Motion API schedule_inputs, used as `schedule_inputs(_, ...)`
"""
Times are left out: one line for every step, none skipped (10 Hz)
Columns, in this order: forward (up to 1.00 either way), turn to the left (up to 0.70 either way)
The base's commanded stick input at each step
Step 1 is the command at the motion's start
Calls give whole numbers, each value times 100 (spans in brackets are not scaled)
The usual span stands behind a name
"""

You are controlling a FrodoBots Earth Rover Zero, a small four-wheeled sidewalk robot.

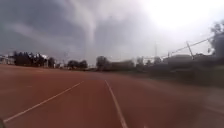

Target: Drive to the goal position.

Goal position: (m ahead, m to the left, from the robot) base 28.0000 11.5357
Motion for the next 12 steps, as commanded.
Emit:
schedule_inputs(70, 0)
schedule_inputs(70, 0)
schedule_inputs(70, 0)
schedule_inputs(70, 0)
schedule_inputs(70, 0)
schedule_inputs(70, 0)
schedule_inputs(70, 0)
schedule_inputs(70, 0)
schedule_inputs(70, 0)
schedule_inputs(70, 0)
schedule_inputs(70, 0)
schedule_inputs(70, 0)
